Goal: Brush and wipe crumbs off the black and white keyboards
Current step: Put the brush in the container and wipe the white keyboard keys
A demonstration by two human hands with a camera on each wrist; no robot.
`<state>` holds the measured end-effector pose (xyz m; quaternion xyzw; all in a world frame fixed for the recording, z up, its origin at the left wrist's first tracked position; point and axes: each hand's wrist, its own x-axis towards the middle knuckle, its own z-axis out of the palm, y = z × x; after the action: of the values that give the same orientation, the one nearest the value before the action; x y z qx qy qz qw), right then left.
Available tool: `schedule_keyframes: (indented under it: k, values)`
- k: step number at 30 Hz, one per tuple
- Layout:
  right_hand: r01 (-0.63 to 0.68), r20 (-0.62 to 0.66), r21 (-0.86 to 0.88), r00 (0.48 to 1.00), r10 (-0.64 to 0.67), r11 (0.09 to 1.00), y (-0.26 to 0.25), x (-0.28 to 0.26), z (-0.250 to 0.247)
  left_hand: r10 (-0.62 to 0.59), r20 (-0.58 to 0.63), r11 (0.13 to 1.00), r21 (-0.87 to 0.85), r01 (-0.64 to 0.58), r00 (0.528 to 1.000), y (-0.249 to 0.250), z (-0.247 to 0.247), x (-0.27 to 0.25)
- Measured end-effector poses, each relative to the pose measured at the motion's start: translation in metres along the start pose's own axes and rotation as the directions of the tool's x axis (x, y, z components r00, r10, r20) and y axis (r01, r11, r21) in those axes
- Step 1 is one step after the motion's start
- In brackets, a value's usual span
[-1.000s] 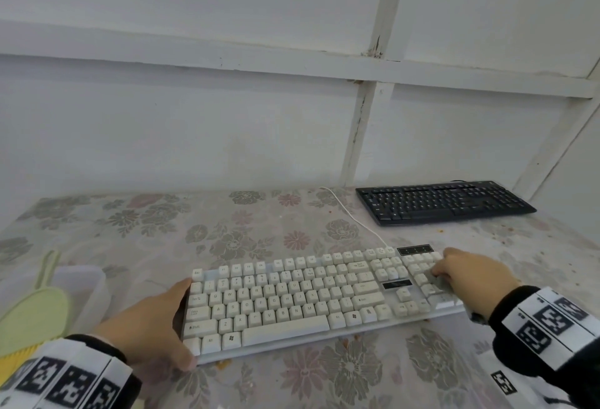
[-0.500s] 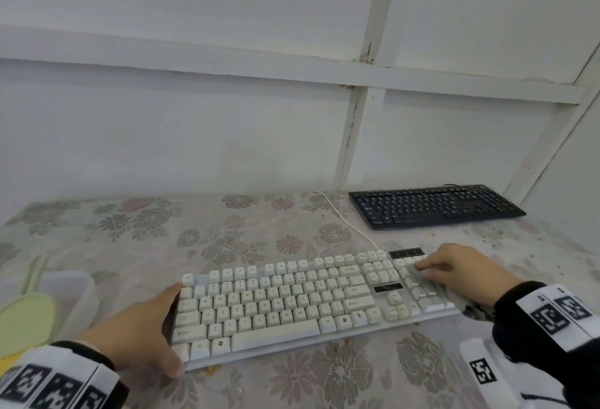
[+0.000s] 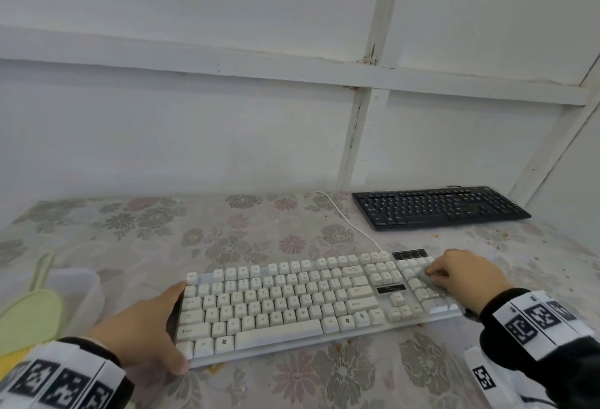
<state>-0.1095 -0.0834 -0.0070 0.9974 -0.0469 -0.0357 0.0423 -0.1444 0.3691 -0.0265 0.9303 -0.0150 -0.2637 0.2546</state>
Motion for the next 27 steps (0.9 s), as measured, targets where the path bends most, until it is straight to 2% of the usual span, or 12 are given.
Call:
schedule_keyframes:
  k: [3, 7, 10, 12, 15, 17, 21, 23, 27]
  values:
    - [-0.054, -0.007, 0.014, 0.998, 0.054, 0.998, 0.007, 0.001, 0.000, -0.012, 0.018, 1.000, -0.014, 0.012, 1.000, -0.001, 0.000, 0.000]
    - [-0.113, 0.058, 0.022, 0.992, 0.111, 0.993, 0.000, 0.004, -0.010, -0.014, 0.016, 1.000, -0.001, 0.014, 1.000, -0.002, 0.000, 0.001]
    - [-0.136, 0.028, 0.038, 0.990, 0.135, 0.990, -0.011, 0.002, -0.023, -0.015, 0.016, 1.000, 0.002, 0.015, 1.000, -0.002, -0.001, 0.001]
    - [-0.069, -0.003, 0.117, 0.998, 0.070, 0.991, -0.030, -0.003, -0.034, -0.015, 0.012, 1.000, 0.016, 0.015, 1.000, -0.002, 0.000, 0.001]
    - [0.161, -0.044, 0.274, 0.987, -0.155, 0.948, -0.083, -0.018, -0.050, -0.014, 0.016, 0.999, 0.039, 0.014, 1.000, 0.000, 0.000, 0.001]
    - [0.301, -0.038, 0.367, 0.950, -0.309, 0.880, -0.129, -0.033, -0.055, -0.002, 0.005, 0.999, 0.041, 0.002, 1.000, 0.002, -0.001, -0.001]
    - [0.529, -0.012, 0.390, 0.821, -0.570, 0.754, -0.216, -0.054, -0.051, 0.003, -0.010, 0.999, 0.041, -0.002, 1.000, 0.001, -0.001, -0.001]
    - [0.614, -0.032, 0.369, 0.758, -0.651, 0.697, -0.250, -0.060, -0.045, 0.014, -0.017, 0.999, 0.032, -0.013, 1.000, 0.000, -0.001, 0.000]
    - [0.728, -0.031, 0.251, 0.665, -0.746, 0.638, -0.296, -0.068, -0.038, 0.043, -0.044, 0.999, 0.035, -0.041, 0.998, -0.003, 0.000, 0.002]
